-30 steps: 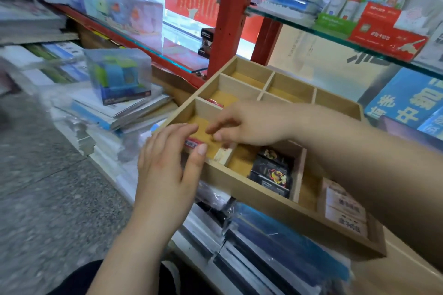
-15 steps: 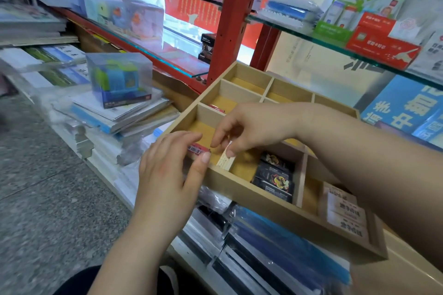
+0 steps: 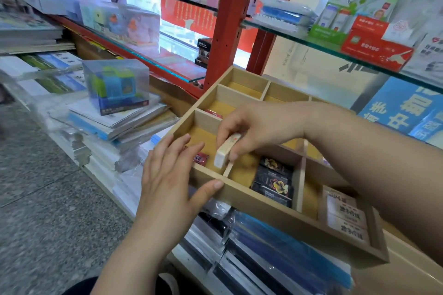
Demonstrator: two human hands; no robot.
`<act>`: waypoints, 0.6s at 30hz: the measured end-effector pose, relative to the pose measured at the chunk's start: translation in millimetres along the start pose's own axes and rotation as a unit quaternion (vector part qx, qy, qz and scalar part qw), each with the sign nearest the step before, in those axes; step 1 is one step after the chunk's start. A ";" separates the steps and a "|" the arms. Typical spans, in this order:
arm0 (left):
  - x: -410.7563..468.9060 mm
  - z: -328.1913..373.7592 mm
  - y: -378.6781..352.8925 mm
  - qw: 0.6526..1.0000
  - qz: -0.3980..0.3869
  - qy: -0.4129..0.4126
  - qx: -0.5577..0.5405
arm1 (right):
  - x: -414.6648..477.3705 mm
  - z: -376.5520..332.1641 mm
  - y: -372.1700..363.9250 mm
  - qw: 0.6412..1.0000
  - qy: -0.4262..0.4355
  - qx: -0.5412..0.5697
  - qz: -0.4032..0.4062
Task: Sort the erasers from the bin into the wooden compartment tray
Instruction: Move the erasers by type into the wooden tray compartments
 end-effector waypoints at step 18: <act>-1.4 15.1 -11.1 0.999 0.007 0.035 0.020 | -145.3 118.5 -24.7 0.938 -0.198 0.179 0.223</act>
Point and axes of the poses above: each hand's wrist, its own x-axis towards the middle knuckle, its own y-axis out of the back of the hand, z = x × y, the point moved 6 cm from there along x, towards the middle knuckle, and after that the axes turned 5 degrees about -y, right-handed, at the moved point
